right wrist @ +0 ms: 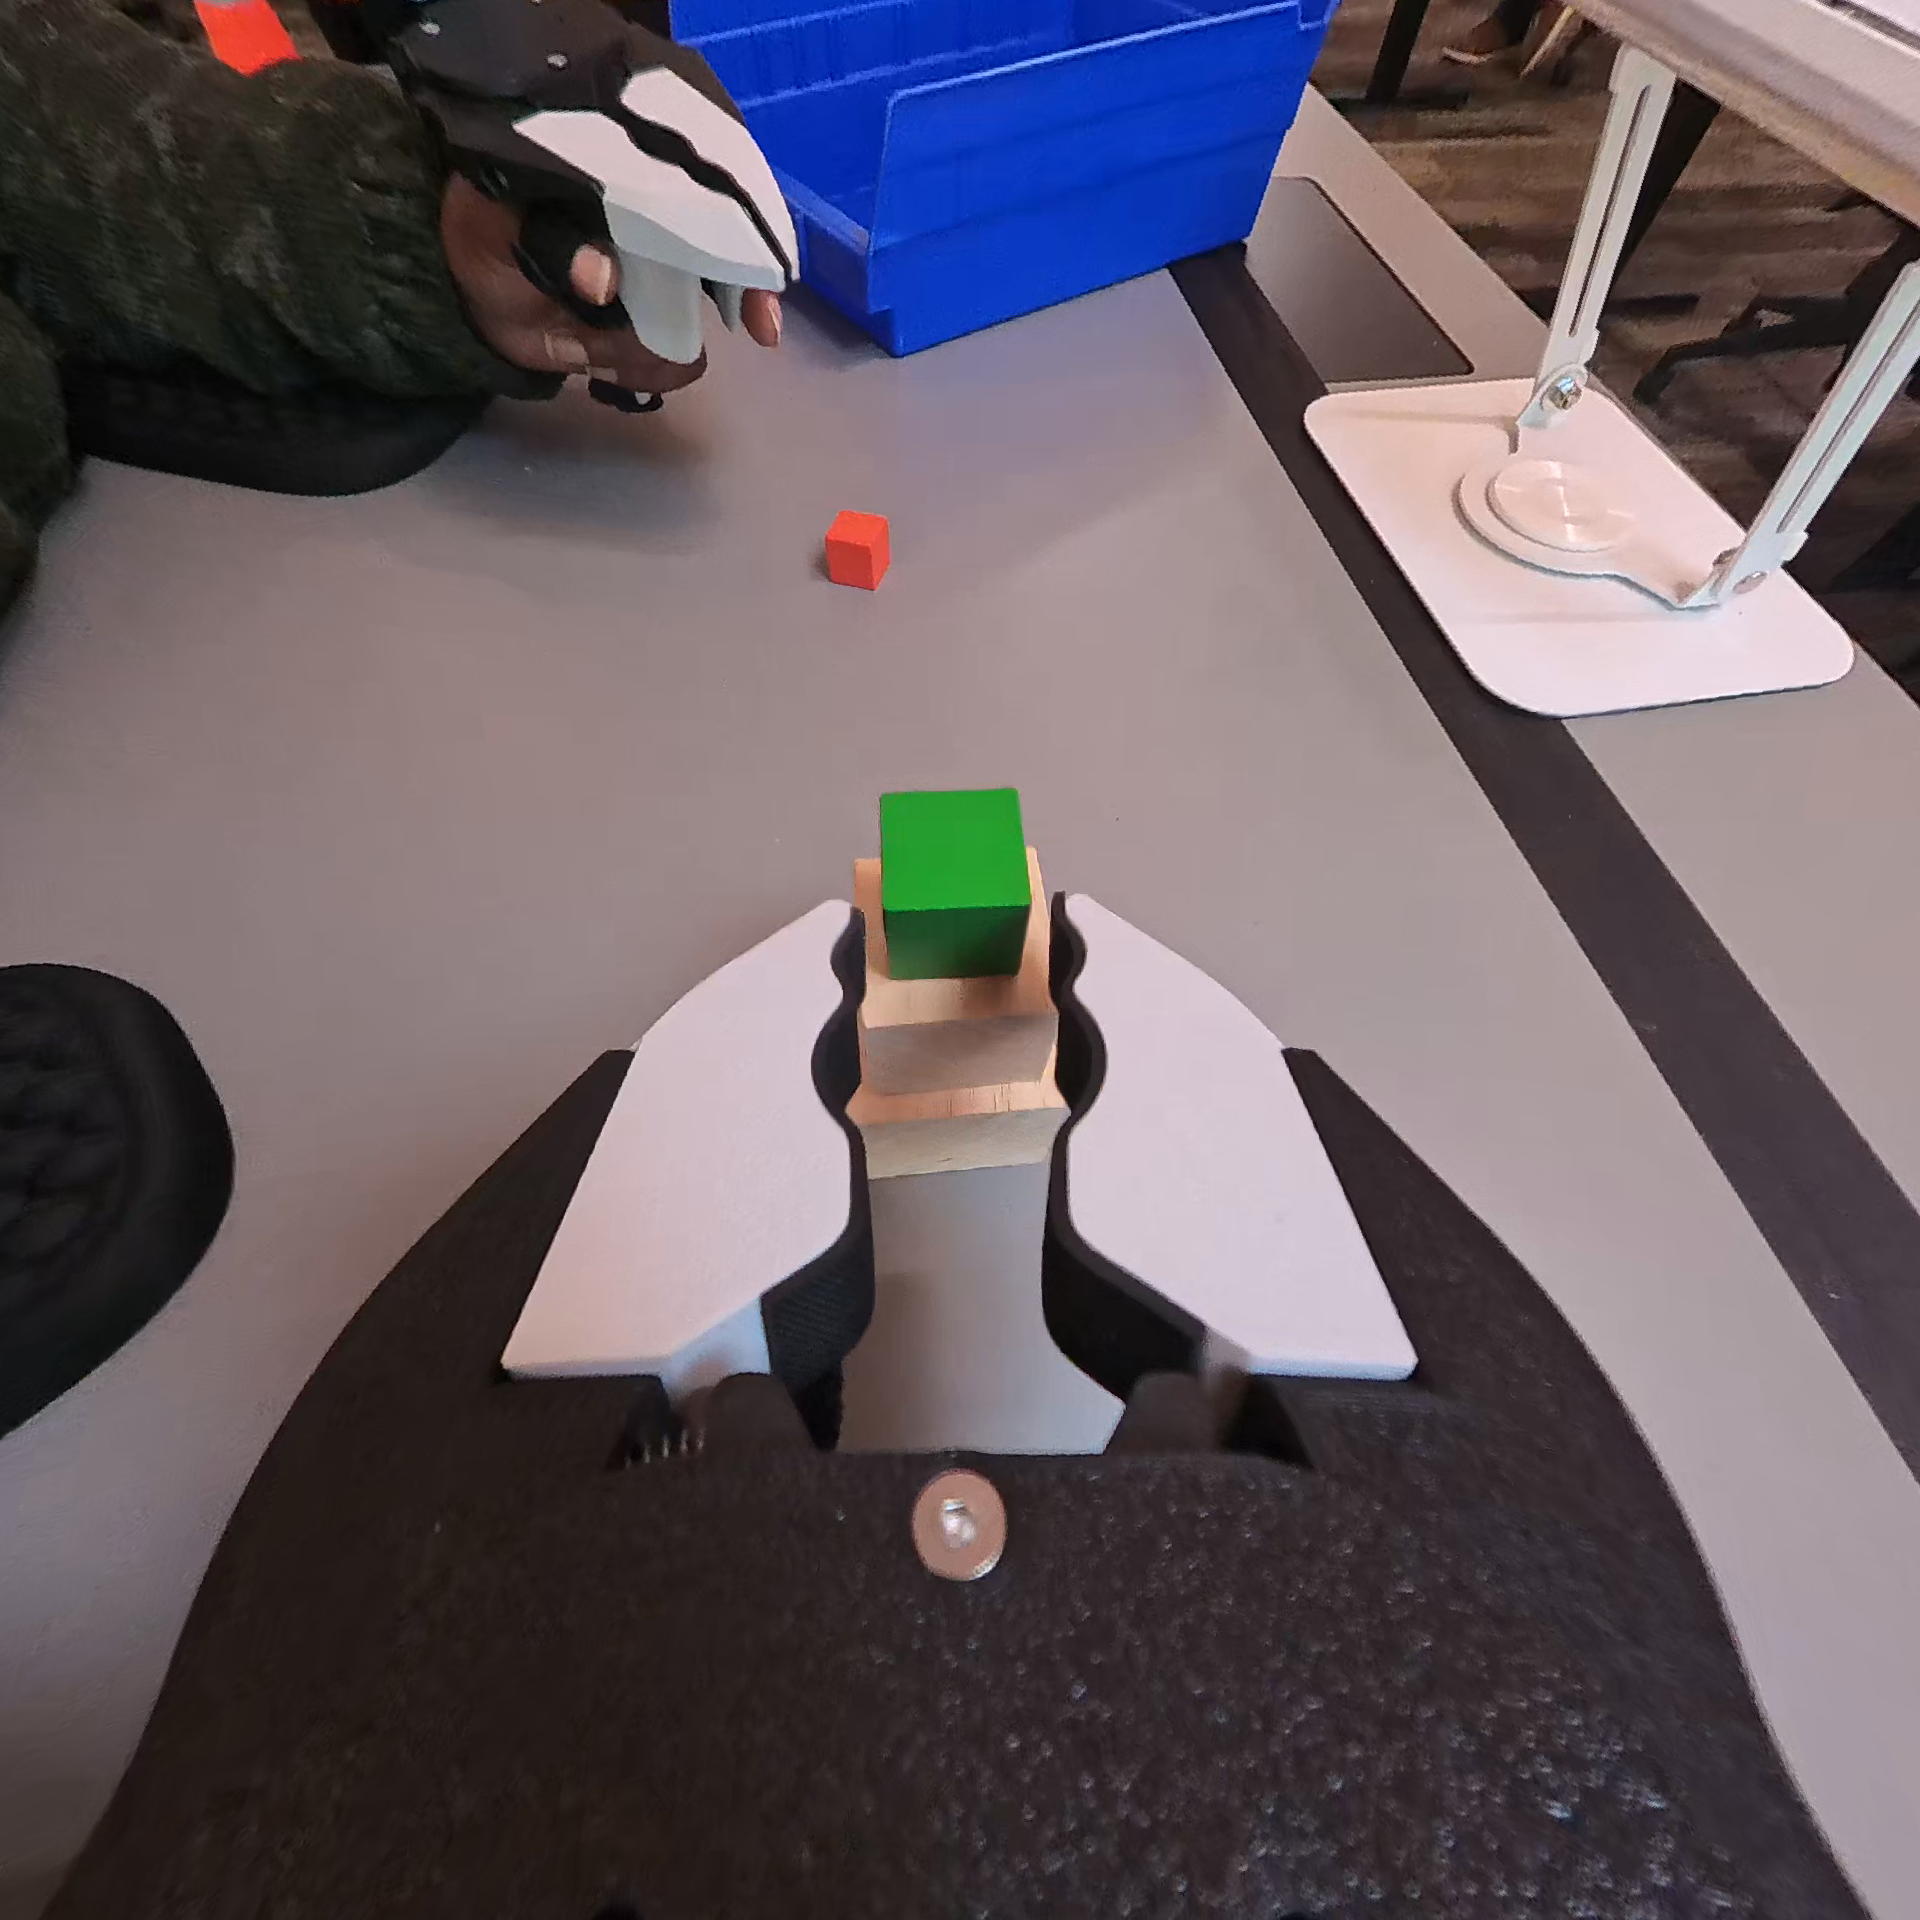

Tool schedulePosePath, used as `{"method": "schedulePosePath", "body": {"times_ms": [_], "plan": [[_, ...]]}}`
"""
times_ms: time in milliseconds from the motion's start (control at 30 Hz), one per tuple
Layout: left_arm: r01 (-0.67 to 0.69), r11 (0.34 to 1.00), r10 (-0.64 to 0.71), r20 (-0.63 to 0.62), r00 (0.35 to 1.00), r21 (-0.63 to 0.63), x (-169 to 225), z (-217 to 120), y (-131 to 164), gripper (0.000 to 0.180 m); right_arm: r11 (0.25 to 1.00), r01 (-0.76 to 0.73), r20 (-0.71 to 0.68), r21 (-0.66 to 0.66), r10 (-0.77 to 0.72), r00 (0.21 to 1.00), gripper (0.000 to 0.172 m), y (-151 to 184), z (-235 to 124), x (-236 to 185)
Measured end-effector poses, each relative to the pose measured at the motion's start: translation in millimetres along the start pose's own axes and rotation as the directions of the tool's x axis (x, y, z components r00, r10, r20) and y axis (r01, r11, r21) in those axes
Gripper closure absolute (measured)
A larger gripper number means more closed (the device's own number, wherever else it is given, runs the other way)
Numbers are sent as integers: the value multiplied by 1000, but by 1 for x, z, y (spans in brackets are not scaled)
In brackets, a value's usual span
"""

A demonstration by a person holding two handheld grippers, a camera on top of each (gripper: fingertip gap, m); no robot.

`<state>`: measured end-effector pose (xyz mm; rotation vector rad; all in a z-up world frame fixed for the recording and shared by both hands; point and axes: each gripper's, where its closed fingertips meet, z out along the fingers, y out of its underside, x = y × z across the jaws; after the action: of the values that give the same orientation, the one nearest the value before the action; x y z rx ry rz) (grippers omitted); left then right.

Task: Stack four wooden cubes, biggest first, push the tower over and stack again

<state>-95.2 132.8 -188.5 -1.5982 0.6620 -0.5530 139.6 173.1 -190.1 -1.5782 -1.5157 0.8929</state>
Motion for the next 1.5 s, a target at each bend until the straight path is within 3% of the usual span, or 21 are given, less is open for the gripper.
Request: {"method": "schedulePosePath", "body": {"times_ms": [700, 1000, 1267, 1500], "plan": [[1, 1000, -1, -13, 1000, -9, 2, 1, 3, 180, 1000, 6, 5, -14, -6, 1000, 145, -3, 0, 1], [6, 999, -6, 8, 1000, -33, -2, 2, 7, 180, 1000, 1, -9, 15, -1, 1000, 133, -11, -3, -1], [49, 936, -33, 50, 998, -348, -10, 11, 62, 150, 983, 49, -154, 177, -21, 988, 136, -57, -17, -16], [15, 849, 18, 59, 998, -528, 0, 17, 93, 147, 978, 82, -181, 190, -47, 982, 138, -64, -7, -62]]}}
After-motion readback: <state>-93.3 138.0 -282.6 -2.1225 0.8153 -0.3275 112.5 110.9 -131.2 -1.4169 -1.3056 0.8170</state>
